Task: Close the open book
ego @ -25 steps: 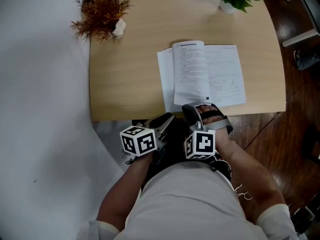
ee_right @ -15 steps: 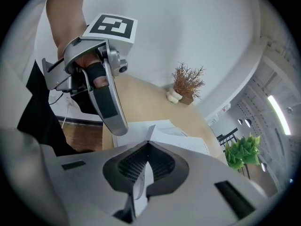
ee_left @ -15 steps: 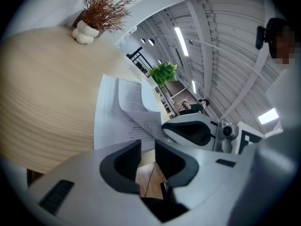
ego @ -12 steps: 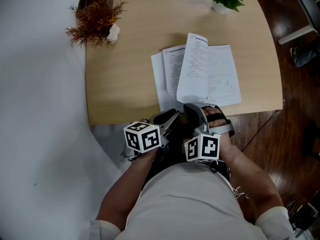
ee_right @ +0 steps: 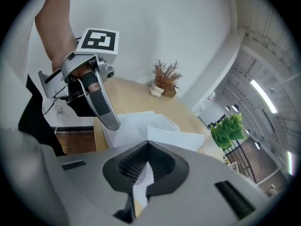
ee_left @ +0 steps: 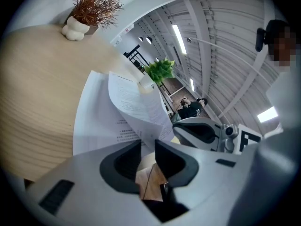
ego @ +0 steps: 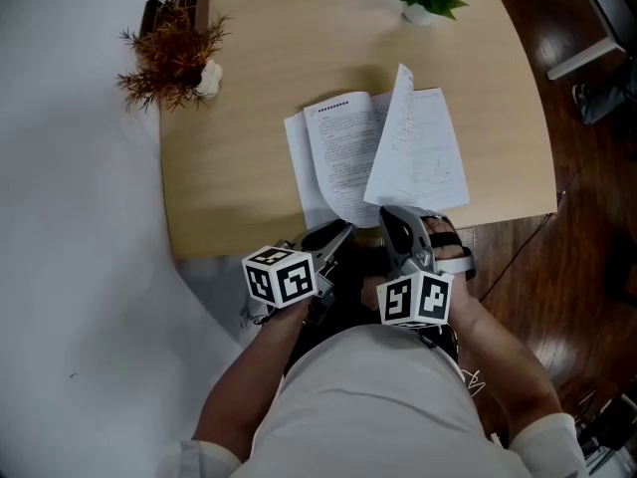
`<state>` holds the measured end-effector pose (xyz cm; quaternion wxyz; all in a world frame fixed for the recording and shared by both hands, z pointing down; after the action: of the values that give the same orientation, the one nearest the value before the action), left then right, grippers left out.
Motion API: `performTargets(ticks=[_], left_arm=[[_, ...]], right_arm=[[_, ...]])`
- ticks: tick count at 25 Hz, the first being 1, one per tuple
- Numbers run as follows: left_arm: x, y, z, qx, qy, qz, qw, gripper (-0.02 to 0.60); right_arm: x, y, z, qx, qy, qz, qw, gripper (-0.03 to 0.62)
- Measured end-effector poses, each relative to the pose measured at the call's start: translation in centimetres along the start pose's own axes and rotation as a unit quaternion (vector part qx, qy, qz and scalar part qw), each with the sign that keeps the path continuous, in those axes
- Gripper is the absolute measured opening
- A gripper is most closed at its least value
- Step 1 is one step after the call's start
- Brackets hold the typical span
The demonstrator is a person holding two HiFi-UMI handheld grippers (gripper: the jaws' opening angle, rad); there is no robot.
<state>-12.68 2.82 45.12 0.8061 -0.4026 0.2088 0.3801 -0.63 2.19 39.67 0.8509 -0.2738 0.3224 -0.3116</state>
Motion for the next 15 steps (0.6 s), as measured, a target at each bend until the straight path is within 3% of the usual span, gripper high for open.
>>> performTargets(ticks=[7, 15], left_arm=[[0.3, -0.4, 0.4, -0.005, -0.004, 0.001, 1.0000, 0.067], [0.4, -0.8, 0.6, -0.004, 0.004, -0.013, 0.9999, 0.067]], right_arm=[[2.0, 1.1, 2.7, -0.009, -0.052, 0.027, 0.998, 0.002], [4.6, 1.3, 6.4, -0.019, -0.202, 0.032, 0.979, 0.002]])
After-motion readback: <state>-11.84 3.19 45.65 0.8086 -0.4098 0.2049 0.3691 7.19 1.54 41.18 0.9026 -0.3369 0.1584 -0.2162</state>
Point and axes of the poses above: the fingertips, and each gripper's own axes: y backward along the fingers, x to its right, z out of its underside, the point moved 6 cm from there along y, backward along the fingers, and after that the axes turned 12 degrees about -y, right-handed, at the moved point
